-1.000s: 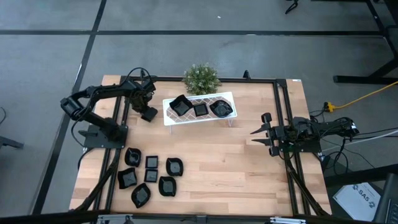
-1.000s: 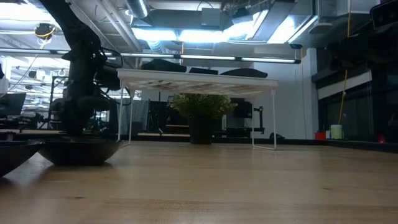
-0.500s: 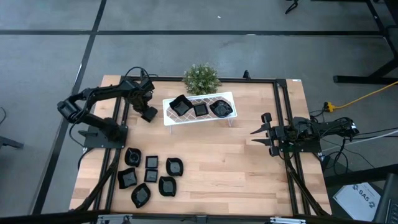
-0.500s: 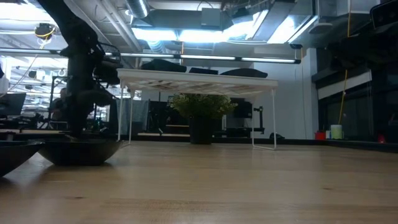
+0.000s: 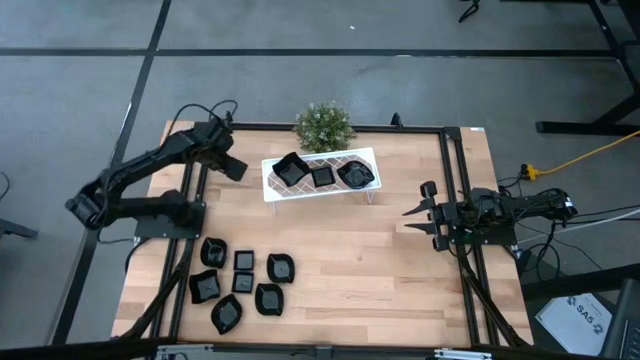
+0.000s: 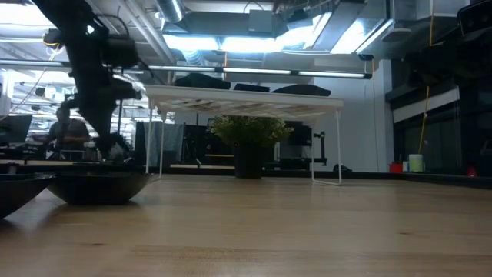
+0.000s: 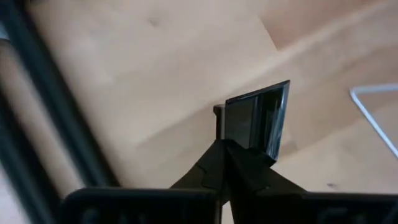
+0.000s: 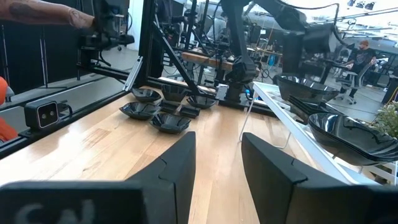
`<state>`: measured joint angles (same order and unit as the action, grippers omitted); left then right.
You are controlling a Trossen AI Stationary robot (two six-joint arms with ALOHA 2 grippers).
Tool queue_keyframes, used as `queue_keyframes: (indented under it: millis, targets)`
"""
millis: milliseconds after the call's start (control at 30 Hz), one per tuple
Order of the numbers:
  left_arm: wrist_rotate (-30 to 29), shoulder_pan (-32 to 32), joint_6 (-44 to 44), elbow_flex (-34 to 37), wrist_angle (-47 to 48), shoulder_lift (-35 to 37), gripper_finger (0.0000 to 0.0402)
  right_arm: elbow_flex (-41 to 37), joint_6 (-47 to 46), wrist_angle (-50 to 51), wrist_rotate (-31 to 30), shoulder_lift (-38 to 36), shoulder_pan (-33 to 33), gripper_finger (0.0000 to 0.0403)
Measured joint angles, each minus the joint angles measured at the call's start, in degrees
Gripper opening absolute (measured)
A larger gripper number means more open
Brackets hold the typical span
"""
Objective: Pick & Place Mini shaped plates
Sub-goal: Stack the square plate on top of the square plate on the shelf
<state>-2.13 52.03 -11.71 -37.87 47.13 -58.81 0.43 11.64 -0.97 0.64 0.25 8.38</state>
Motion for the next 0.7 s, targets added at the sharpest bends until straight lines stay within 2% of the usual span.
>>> queue_keyframes:
  millis: [200,433,700]
  targets:
    - [-4.9,0.0,-1.7,0.0,-0.4,8.2,0.0002,0.0,0.0,0.0,0.0,0.0,0.0,0.0129]
    - [-8.8,-1.2,-3.0,0.0,-5.1,16.0,0.0002,0.0,0.0,0.0,0.0,0.0,0.0,0.0129]
    - [-14.5,-4.8,-2.7,0.0,-11.4,21.8,0.0002,0.0,0.0,0.0,0.0,0.0,0.0,0.0129]
